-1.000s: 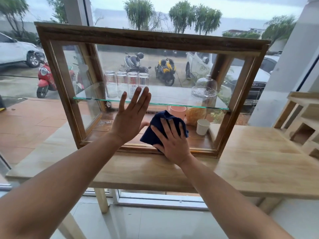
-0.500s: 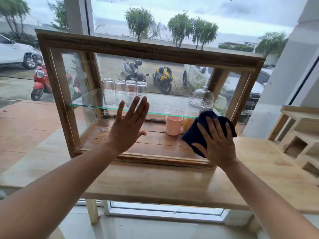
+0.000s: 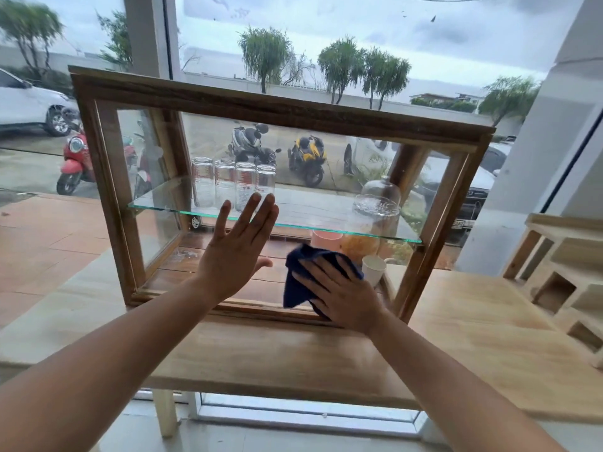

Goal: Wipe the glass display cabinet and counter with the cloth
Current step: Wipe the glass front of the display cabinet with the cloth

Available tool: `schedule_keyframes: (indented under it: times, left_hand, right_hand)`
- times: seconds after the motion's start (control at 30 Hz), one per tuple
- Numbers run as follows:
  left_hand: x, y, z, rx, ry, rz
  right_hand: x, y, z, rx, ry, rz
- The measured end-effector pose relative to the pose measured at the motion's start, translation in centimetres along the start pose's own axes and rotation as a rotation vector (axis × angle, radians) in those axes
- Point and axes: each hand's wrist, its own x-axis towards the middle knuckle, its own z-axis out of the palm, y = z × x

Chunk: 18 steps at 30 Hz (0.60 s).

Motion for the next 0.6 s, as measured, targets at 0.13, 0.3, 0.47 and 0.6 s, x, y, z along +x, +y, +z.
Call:
schedule_keyframes:
  times: [0.13,0.3,0.47,0.6]
  left_hand:
    - [0.0,0.0,0.0,-0.025,0.005,0.001]
    - [0.1,0.2,-0.1,-0.032,-0.002,-0.004]
    - [0.1,0.2,-0.1,-0.043,-0.012,0.0]
    - [0.1,0.0,-0.1,-0.015,-0.02,0.002]
  right_hand:
    - [-5.9,4.4,-0.5,-0.021,-0.043,0.066]
    - [-1.0,9.6,-3.9,-0.03,0.073,0.55]
    - [9.1,6.6,-5.5,0.093,0.226,0.796]
    - [8.3,2.0,-3.7,0.103,0.159,0.438]
